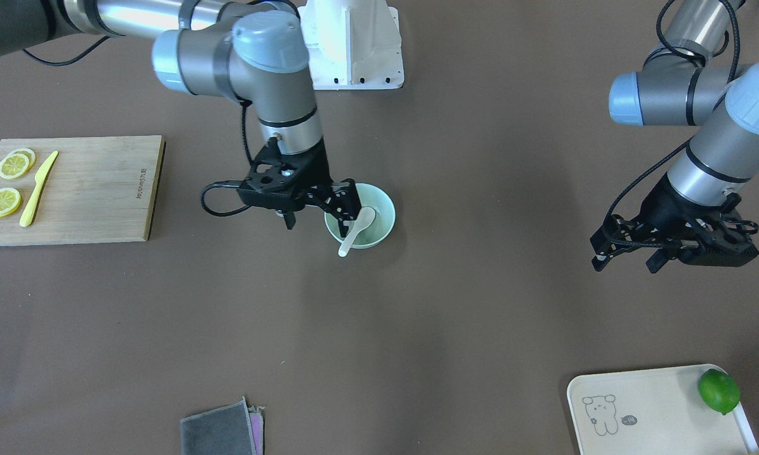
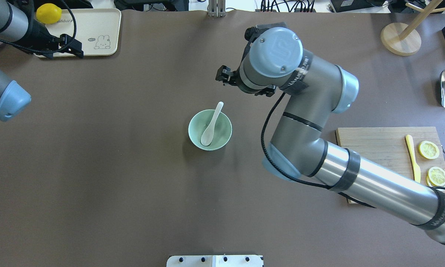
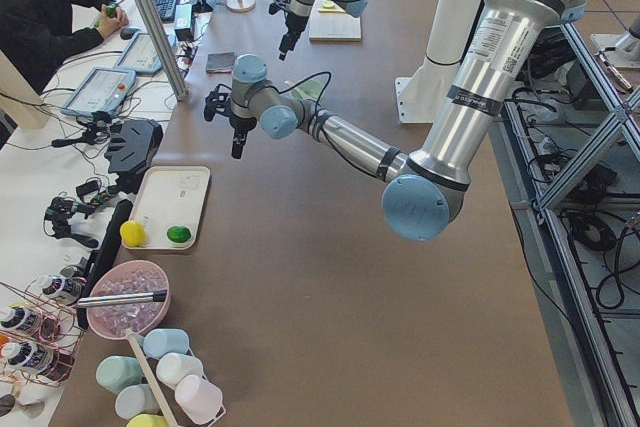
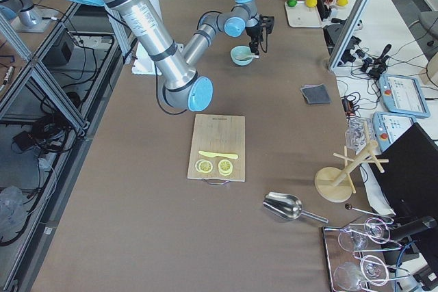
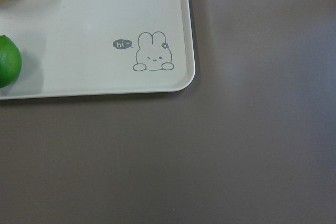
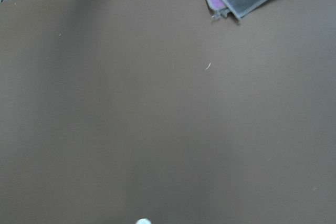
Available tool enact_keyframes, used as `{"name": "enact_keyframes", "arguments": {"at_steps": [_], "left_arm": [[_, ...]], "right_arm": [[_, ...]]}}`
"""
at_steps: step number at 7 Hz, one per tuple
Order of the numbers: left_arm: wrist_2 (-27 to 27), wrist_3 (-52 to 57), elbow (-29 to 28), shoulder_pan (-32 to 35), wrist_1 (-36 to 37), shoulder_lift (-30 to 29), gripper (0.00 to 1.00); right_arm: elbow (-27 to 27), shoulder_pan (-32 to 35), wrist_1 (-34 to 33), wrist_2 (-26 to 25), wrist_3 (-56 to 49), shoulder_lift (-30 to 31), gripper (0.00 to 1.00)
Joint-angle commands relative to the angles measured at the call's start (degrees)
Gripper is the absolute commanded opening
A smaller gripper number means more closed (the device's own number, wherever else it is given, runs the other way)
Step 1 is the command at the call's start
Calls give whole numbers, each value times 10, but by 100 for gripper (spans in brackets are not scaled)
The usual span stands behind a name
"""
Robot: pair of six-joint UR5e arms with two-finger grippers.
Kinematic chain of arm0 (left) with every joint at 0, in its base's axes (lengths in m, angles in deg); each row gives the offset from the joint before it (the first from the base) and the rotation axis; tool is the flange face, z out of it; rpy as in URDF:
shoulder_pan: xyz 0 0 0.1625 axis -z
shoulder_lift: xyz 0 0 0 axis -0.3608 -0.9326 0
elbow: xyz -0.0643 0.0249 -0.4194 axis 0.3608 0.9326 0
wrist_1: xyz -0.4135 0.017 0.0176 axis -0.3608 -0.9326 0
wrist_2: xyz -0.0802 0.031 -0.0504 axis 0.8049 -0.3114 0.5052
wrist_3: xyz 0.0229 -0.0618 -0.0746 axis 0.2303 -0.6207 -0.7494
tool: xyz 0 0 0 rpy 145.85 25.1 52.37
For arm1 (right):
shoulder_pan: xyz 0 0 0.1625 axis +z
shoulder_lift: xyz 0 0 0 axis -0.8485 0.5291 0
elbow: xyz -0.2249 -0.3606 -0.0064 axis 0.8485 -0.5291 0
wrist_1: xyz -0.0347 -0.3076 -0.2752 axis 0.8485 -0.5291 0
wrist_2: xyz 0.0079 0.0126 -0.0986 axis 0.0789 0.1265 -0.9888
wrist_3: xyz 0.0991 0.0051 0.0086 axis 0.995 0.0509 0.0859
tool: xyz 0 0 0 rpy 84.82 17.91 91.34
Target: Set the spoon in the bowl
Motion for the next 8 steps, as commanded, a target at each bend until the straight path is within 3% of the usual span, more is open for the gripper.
{"name": "enact_keyframes", "arguments": {"at_steps": [1,5,6,7,8], "left_arm": [[-26,-1,-3,7,-12,17,98],[-74,1,-39,16,-81,52,98],[-70,29,-36,30,-79,52,98],[-62,126,-32,56,-70,76,98],[-17,196,-28,106,-35,92,98]], "right_arm": [[39,56,-6,20,-115,55,100],[36,118,0,27,-146,142,100],[31,173,-9,108,-185,160,100],[36,248,-64,190,-331,186,100],[50,288,-173,189,-495,188,100]]}}
